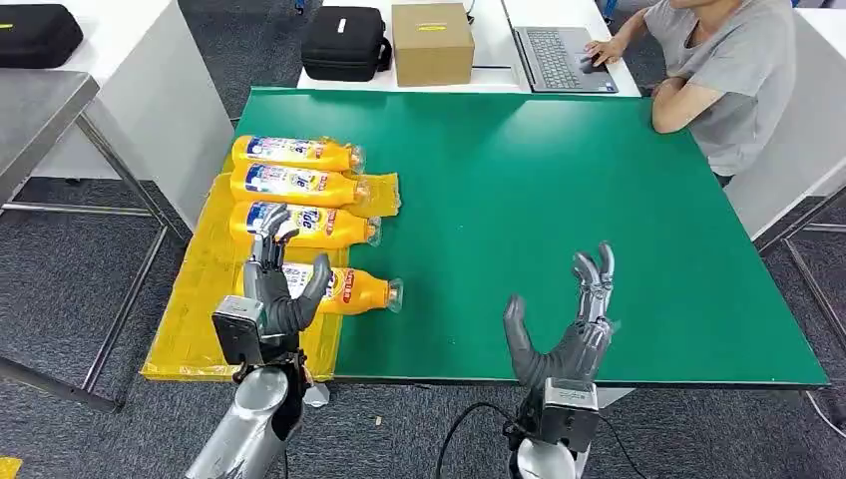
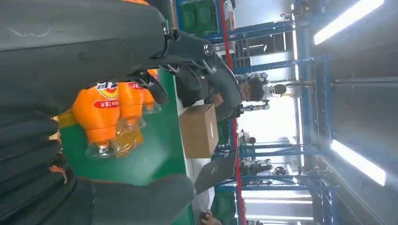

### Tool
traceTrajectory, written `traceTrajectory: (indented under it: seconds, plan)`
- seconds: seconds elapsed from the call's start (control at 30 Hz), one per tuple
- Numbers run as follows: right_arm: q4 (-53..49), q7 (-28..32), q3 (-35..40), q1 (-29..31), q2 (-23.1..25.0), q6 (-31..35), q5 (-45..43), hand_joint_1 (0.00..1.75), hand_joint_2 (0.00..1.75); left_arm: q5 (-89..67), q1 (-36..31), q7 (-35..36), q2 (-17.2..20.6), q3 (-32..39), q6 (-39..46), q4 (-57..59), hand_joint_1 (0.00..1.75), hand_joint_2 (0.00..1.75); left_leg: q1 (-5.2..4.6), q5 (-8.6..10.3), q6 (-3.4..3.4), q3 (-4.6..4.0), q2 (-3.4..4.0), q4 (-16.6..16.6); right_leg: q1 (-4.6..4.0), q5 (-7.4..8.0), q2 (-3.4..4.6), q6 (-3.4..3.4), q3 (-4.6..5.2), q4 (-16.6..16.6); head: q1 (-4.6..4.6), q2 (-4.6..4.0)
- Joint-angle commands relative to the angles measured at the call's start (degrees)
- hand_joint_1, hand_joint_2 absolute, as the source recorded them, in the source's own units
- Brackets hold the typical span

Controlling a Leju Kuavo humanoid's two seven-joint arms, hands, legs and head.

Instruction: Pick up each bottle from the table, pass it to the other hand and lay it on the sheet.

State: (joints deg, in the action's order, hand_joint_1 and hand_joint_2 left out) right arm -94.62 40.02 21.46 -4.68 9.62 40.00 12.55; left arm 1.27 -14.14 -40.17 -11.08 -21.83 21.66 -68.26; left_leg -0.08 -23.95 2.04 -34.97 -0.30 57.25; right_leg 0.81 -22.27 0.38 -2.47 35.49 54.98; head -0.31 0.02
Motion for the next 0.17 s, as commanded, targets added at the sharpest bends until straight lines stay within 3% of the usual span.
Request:
traceTrajectory:
  seconds: [0.03,0.13,0.17]
  plan:
    - [0.85,-0.02,-1.68,0.23,-1.52,0.00,5.37,1.71,1.75,-2.77,-1.61,0.17,1.53,-2.60,-0.58,2.05,1.66,1.75,0.04,-0.15,-0.11,0.35,0.00,-0.03,-0.06,-0.17,-0.07,0.10,-0.35,-0.02,0.00,0.00]
    - [0.85,-0.02,-1.68,0.23,-1.52,0.00,5.37,1.71,1.75,-2.77,-1.61,0.17,1.53,-2.60,-0.58,2.05,1.66,1.75,0.05,-0.10,-0.09,0.26,-0.06,-0.02,-0.06,-0.12,-0.10,0.08,-0.27,-0.04,0.00,0.00]
    - [0.25,-0.02,-3.37,0.07,-0.83,0.00,5.80,0.16,1.75,-2.57,-1.29,0.17,1.76,-3.04,-0.74,1.60,1.73,1.75,0.01,-0.05,-0.06,0.18,-0.01,-0.05,-0.01,-0.06,-0.04,0.06,-0.16,-0.04,0.00,0.00]
